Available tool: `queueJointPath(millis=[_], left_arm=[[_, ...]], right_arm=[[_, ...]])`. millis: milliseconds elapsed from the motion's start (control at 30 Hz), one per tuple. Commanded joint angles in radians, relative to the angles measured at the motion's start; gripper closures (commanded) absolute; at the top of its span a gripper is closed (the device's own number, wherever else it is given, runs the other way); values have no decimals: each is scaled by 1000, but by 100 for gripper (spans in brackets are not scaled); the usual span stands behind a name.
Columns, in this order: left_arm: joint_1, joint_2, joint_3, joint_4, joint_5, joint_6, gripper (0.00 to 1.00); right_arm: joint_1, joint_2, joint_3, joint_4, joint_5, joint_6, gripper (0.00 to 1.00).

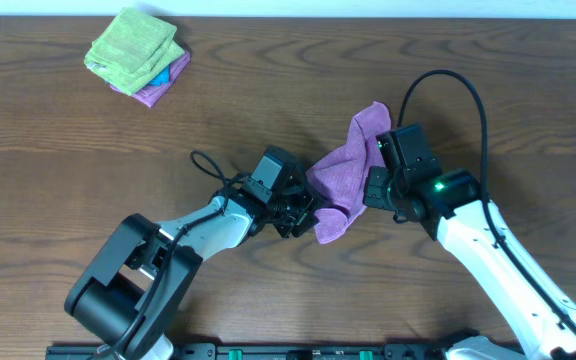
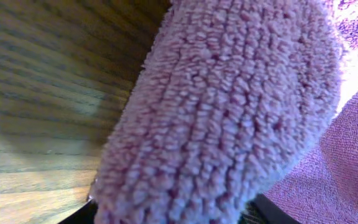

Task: Fold the cloth
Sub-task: 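Move the left gripper to the hanging cloth and grasp its edge, then pull the cloth apart with both grippers to spread it open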

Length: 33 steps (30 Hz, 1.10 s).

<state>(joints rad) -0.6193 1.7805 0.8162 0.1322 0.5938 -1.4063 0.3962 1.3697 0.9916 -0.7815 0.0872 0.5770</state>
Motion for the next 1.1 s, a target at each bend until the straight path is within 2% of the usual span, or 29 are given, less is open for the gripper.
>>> queueJointPath(millis=[0,533,667,833,1067], left_arm=[[-5,15,18,-3,-29,24,51],[-6,47,18,-3,-51,42,57],[-6,47,18,11,-44,42,67],[-1,47,18,19,-8,44,94],[85,21,18,32,137,179,94]], right_arm=[[2,-5,5,0,14,13,98],[2,-5,5,-2,14,13,98],[2,-5,5,-15,14,13,98],[2,-5,5,-24,14,13,98],[2,-5,5,-97,80,54,99]])
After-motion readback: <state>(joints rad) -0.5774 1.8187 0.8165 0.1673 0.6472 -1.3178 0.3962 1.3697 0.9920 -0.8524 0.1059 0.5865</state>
